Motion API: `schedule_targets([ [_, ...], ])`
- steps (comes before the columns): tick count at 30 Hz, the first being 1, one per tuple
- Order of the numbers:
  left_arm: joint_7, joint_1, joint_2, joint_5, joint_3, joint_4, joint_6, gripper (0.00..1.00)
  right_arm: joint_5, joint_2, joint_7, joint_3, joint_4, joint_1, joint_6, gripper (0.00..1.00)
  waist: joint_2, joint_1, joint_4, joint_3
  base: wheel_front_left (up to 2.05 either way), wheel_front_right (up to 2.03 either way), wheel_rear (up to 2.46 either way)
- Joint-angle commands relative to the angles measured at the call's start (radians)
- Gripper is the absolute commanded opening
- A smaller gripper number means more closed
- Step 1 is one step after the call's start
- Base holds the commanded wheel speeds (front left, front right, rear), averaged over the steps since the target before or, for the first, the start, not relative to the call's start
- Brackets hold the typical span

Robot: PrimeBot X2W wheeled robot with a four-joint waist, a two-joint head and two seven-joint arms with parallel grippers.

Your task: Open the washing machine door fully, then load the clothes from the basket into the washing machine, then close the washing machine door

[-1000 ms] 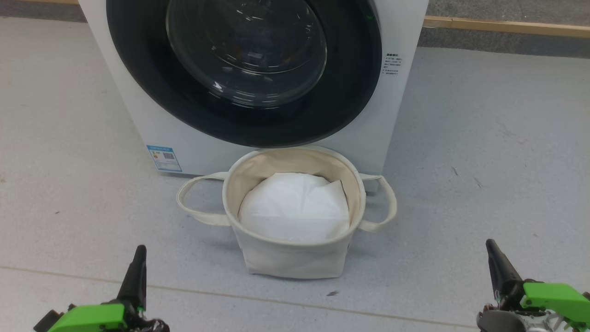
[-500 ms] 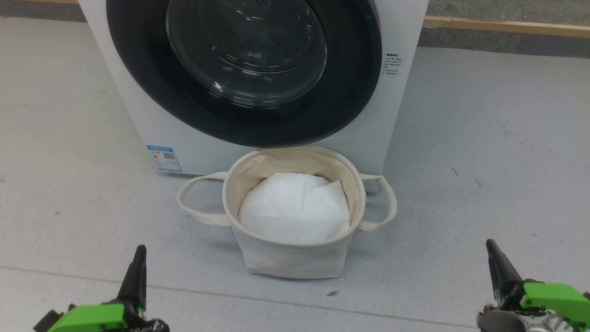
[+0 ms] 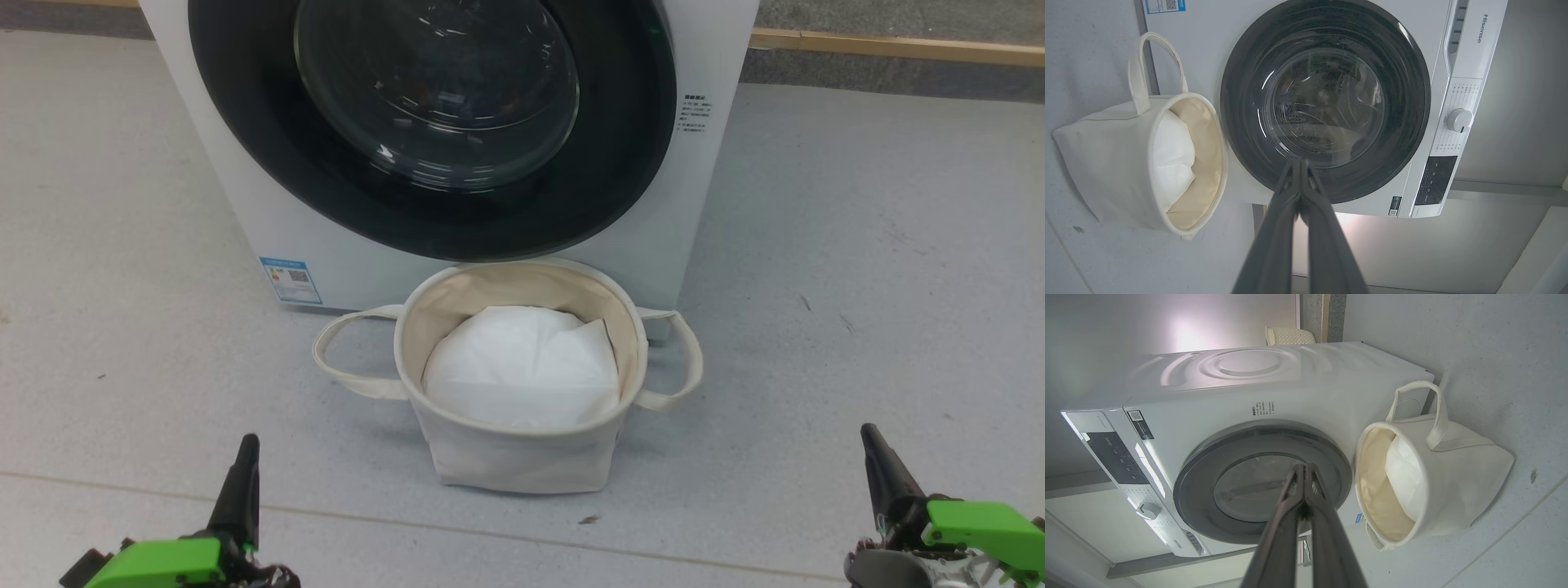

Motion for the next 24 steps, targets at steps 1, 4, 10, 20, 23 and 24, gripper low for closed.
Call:
schedule_targets([
  [1, 0.008, -0.021, 0.013, -0.003, 0.034, -0.038, -0.007, 0.0, 0.004, -0.01, 0.009, 0.019, -0.031, -0.047, 0.0, 0.0, 0.0, 0.0, 0.0, 0.0, 0.0, 0.0, 0.0],
  [4, 0.008, -0.021, 0.013, -0.003, 0.034, -0.038, -0.007, 0.0, 0.004, -0.01, 0.009, 0.019, -0.031, -0.047, 0.0, 0.0, 0.0, 0.0, 0.0, 0.0, 0.0, 0.0, 0.0],
  [10, 0.008, -0.021, 0.013, -0.003, 0.034, -0.038, -0.007, 0.0, 0.004, -0.01, 0.009, 0.018, -0.031, -0.047, 0.0, 0.0, 0.0, 0.0, 0.0, 0.0, 0.0, 0.0, 0.0],
  [20, 0.008, -0.021, 0.013, -0.003, 0.034, -0.038, -0.007, 0.0, 0.004, -0.01, 0.009, 0.018, -0.031, -0.047, 0.0, 0.0, 0.0, 0.0, 0.0, 0.0, 0.0, 0.0, 0.0],
  [23, 0.008, -0.021, 0.013, -0.003, 0.034, -0.038, -0.007, 0.0, 0.004, -0.01, 0.009, 0.018, -0.031, -0.047, 0.0, 0.0, 0.0, 0.0, 0.0, 0.0, 0.0, 0.0, 0.0],
  [24, 0.008, -0.021, 0.013, -0.003, 0.034, -0.038, -0.007, 0.0, 0.004, -0.01, 0.009, 0.018, -0.031, -0.047, 0.0, 0.0, 0.0, 0.0, 0.0, 0.0, 0.0, 0.0, 0.0],
])
